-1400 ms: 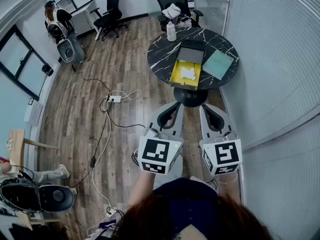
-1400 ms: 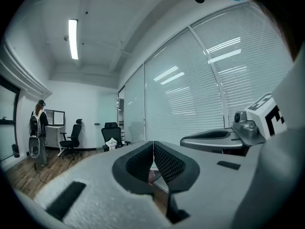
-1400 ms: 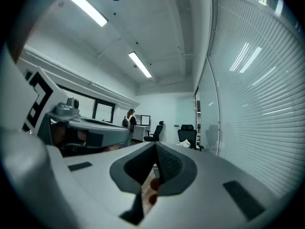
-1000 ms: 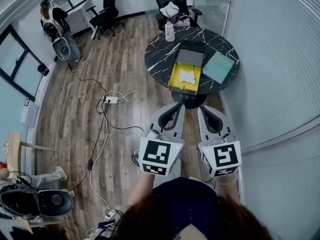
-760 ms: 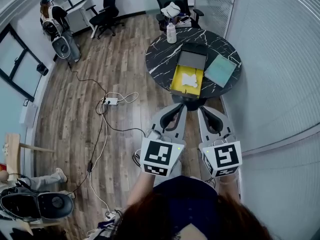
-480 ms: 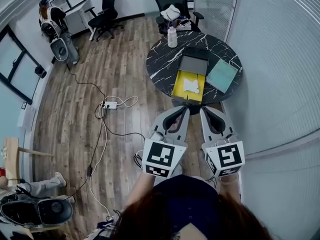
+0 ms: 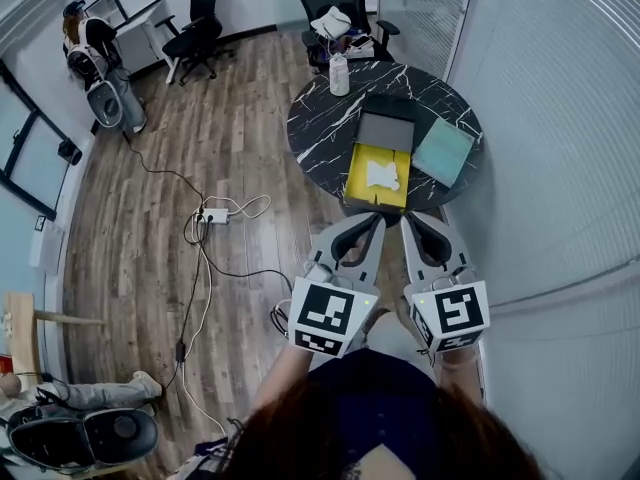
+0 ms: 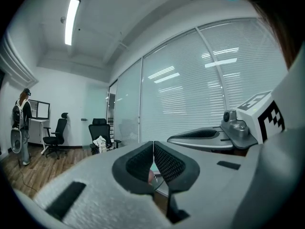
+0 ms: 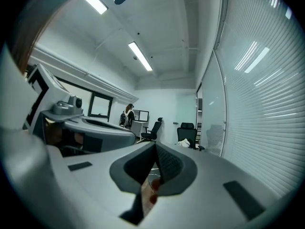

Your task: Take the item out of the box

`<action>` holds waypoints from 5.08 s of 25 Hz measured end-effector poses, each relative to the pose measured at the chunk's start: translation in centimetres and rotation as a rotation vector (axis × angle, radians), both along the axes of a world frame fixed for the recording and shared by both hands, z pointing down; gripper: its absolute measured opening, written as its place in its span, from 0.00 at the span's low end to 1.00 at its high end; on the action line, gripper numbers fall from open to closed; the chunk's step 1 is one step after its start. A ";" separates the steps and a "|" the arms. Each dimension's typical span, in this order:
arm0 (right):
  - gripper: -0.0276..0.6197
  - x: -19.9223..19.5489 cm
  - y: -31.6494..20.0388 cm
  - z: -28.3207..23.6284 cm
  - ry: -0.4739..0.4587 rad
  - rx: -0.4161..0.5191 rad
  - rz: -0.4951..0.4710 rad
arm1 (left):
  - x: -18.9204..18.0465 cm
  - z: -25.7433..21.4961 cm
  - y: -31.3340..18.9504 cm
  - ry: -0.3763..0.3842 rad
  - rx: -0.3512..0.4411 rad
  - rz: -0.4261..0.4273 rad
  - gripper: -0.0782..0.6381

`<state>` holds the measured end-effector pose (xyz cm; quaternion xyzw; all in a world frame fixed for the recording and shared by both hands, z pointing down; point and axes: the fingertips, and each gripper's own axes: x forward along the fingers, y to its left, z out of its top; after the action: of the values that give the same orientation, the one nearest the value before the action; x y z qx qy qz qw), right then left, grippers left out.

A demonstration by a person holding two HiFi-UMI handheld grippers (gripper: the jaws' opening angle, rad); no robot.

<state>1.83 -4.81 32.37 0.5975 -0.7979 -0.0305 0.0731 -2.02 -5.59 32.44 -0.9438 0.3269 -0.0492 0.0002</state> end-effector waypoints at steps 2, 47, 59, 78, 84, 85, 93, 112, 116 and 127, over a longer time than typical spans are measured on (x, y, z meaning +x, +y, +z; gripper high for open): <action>0.08 0.2 -0.5 0.1 0.003 -0.005 0.008 | 0.1 0.0 -0.5 0.002 -0.004 0.008 0.15; 0.08 7.5 -20.5 10.0 0.146 -0.245 -0.071 | 5.7 1.0 -19.3 -0.020 -0.037 -0.110 0.15; 0.09 7.2 -24.0 16.1 0.201 -0.401 -0.162 | 6.3 2.2 -23.1 -0.019 -0.070 -0.137 0.15; 0.17 7.2 -27.6 24.7 0.293 -0.609 -0.252 | 6.7 5.7 -27.7 -0.023 -0.152 -0.179 0.15; 0.18 7.3 -28.0 27.8 0.322 -0.667 -0.266 | 7.0 7.1 -28.5 -0.030 -0.184 -0.183 0.15; 0.18 7.3 -28.1 28.3 0.329 -0.676 -0.267 | 7.0 7.3 -28.6 -0.031 -0.189 -0.184 0.15; 0.18 7.6 -28.2 32.0 0.370 -0.742 -0.274 | 6.8 8.5 -29.0 -0.036 -0.214 -0.191 0.15; 0.17 7.6 -28.5 38.0 0.465 -0.886 -0.286 | 5.7 11.2 -29.8 -0.064 -0.259 -0.224 0.15; 0.15 7.6 -28.9 38.6 0.505 -0.900 -0.281 | 5.6 11.4 -29.6 -0.065 -0.264 -0.223 0.15; 0.09 7.7 -29.0 38.7 0.471 -0.958 -0.277 | 5.0 11.2 -28.8 -0.058 -0.264 -0.226 0.15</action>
<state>9.57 -33.79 71.11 0.3641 -0.7557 0.1938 0.5087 3.01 -34.37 43.66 -0.8910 0.4216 -0.1188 -0.1198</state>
